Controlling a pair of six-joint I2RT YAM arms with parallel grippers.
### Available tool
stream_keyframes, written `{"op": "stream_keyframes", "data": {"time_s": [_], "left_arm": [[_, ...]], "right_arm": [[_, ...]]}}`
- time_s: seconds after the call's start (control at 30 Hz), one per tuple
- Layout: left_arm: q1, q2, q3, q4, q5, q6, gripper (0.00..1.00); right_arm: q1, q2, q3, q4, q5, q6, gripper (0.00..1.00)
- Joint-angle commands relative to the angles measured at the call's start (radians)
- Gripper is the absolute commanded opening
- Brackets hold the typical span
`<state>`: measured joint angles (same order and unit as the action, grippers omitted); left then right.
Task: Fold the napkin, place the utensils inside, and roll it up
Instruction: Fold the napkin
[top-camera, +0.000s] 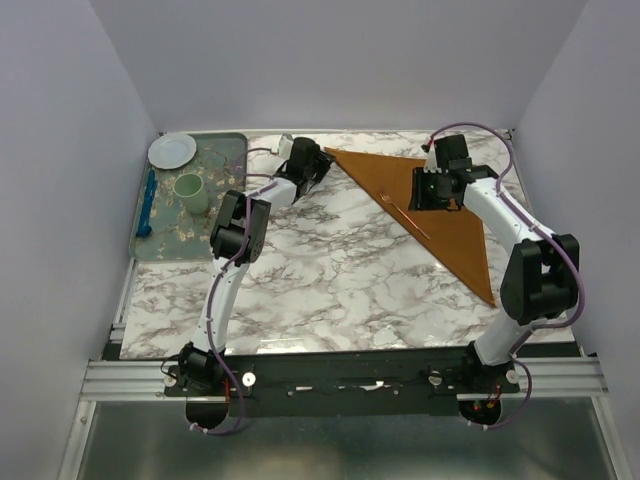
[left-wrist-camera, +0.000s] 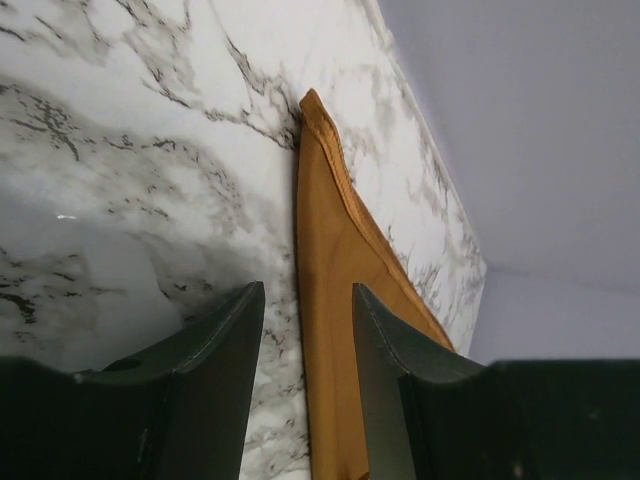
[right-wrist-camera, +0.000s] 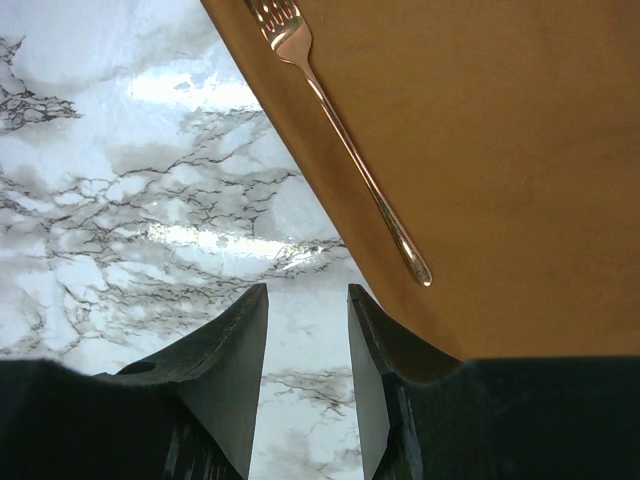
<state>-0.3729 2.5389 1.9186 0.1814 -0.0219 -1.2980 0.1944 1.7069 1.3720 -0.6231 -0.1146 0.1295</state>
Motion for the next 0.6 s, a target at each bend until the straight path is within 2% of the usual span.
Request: {"op": "stream_keyframes", "data": {"time_s": [0.0,0.27,0.57], "left_arm": [[0.008,0.096,0.065,-0.063,-0.148,-0.087,0.50],[0.008,0.173,0.201,-0.082,-0.138,-0.119,0.46],[-0.001,0.187,0.211,-0.066,-0.162,-0.116,0.34]], "right_arm": [[-0.004,-0.064,-0.021,0.036,0.036,-0.017,0.46],[-0.004,-0.095,-0.024,0.037,0.050,-0.025,0.46],[-0.004,-0.139,-0.008,0.039,0.061,-0.034,0.47]]}}
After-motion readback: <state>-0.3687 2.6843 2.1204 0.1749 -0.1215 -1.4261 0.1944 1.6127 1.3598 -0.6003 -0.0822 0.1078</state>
